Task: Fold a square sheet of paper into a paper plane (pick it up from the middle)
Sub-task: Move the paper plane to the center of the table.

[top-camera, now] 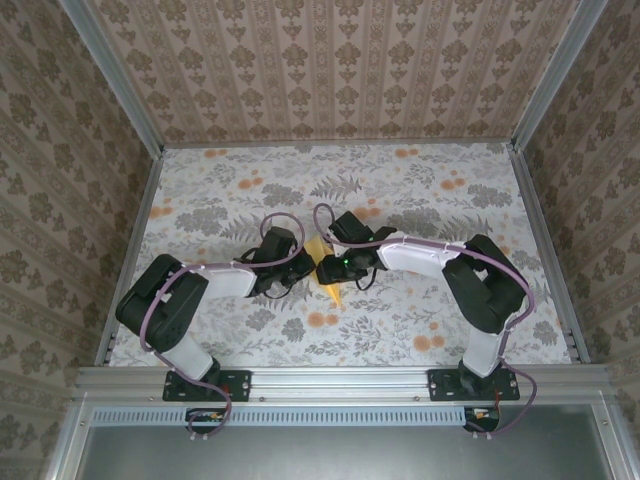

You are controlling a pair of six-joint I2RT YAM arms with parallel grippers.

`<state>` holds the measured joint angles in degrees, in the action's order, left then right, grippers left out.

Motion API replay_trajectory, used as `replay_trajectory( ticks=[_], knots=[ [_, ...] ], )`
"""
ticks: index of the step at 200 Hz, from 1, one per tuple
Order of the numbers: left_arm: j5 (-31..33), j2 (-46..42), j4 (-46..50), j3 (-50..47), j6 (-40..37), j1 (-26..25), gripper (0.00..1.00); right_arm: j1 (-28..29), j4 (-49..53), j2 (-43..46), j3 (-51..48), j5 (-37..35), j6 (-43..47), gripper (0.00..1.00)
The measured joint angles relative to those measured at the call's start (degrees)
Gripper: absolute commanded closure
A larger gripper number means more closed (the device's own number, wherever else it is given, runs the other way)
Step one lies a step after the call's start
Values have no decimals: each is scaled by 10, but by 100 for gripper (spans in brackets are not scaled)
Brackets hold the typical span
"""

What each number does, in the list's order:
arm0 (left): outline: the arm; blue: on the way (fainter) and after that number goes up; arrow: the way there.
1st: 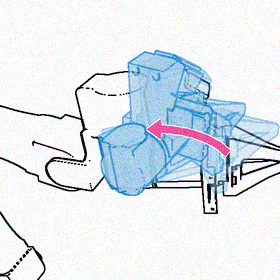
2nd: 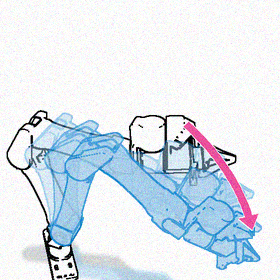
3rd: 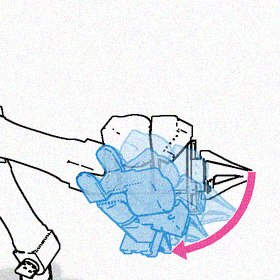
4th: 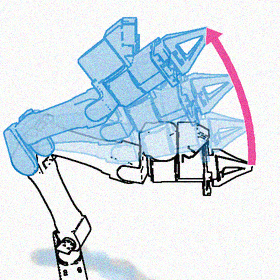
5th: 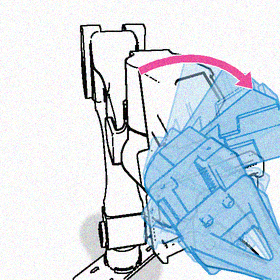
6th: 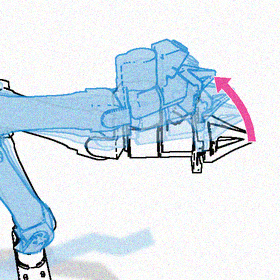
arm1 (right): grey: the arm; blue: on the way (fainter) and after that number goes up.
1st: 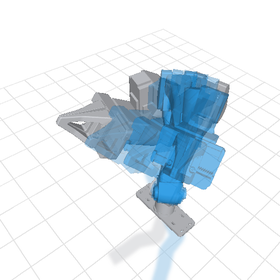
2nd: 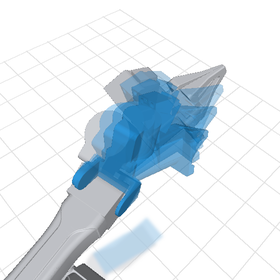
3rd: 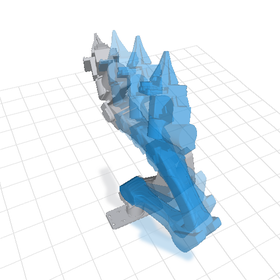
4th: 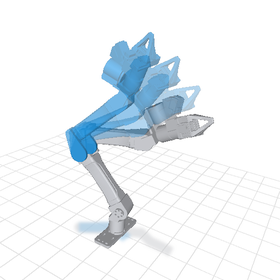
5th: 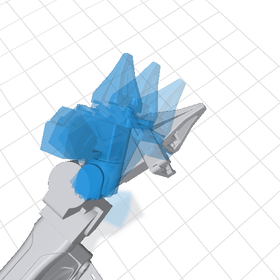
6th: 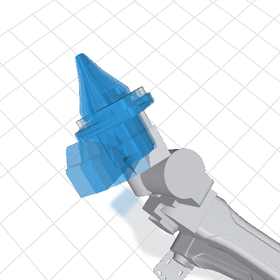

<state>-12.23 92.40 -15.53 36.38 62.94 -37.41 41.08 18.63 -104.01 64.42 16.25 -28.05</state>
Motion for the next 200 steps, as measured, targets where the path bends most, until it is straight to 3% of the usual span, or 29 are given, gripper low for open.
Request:
replay_trajectory(
  ticks=[50, 105, 138, 200],
  knots=[
    [0, 0, -3, 0, 0, 0, 100, 4, 6, -11, 8, -4, 9, 52],
    [0, 0, -4, 0, 0, 0, 96, 5, 33, -44, 30, -39, 9, 78],
    [0, -6, 5, 0, -2, 0, 76, 7, 56, -52, 49, -70, 10, 91],
    [29, -94, 118, 10, -42, 43, 25, 0, 125, -34, 59, -184, 9, 93]
  ],
)
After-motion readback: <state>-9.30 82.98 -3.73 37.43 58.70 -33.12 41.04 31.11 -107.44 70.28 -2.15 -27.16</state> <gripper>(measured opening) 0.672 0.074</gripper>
